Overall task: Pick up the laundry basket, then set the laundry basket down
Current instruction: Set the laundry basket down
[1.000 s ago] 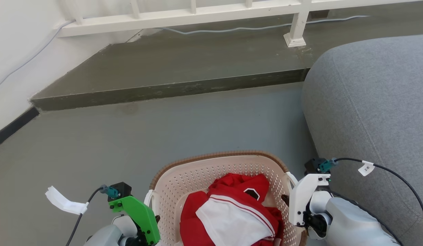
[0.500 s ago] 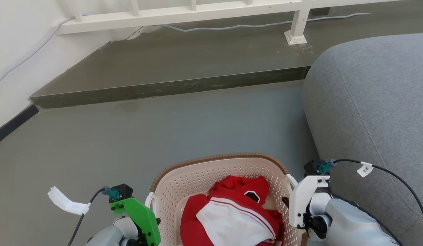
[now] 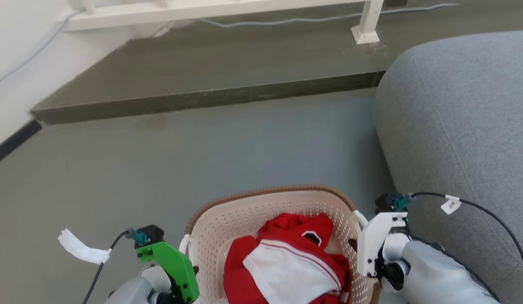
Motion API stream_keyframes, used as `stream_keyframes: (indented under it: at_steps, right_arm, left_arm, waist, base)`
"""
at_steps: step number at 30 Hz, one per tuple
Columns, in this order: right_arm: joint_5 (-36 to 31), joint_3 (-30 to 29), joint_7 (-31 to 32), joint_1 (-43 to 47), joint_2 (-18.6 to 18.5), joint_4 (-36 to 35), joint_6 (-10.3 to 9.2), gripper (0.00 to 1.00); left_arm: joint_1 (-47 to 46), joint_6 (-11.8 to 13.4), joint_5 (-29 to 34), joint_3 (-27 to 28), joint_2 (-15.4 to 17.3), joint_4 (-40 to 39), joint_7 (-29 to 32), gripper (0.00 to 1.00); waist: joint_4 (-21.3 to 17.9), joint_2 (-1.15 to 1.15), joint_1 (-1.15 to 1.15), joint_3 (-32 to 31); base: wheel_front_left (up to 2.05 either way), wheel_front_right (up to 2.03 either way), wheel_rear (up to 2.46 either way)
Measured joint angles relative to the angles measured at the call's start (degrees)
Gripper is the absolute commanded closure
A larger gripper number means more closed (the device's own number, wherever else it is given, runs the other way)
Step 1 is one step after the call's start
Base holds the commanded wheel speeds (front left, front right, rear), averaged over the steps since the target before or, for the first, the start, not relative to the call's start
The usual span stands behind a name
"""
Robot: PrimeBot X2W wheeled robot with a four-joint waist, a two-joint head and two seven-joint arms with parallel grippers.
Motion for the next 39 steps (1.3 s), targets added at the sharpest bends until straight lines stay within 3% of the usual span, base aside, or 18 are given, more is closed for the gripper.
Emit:
stream_keyframes:
  at_steps: [21, 39]
  right_arm:
    - [0.40, -1.87, -7.48, -8.20, -1.19, 0.30, 0.20, 1.00]
    - [-0.07, -2.56, -14.07, -17.06, -1.76, -0.13, 0.59, 1.00]
  left_arm:
    - [-7.40, 0.00, 0.27, 0.74, 1.89, -5.16, -6.58, 1.00]
    - [-14.34, 0.02, 0.78, 0.26, 5.93, -12.45, -11.45, 1.00]
  waist:
    - [-0.58, 0.00, 0.01, 13.80]
    - [-1.13, 0.00, 0.01, 28.50]
  base:
    - [0.00, 0.00, 0.00]
    - [0.00, 0.00, 0.00]
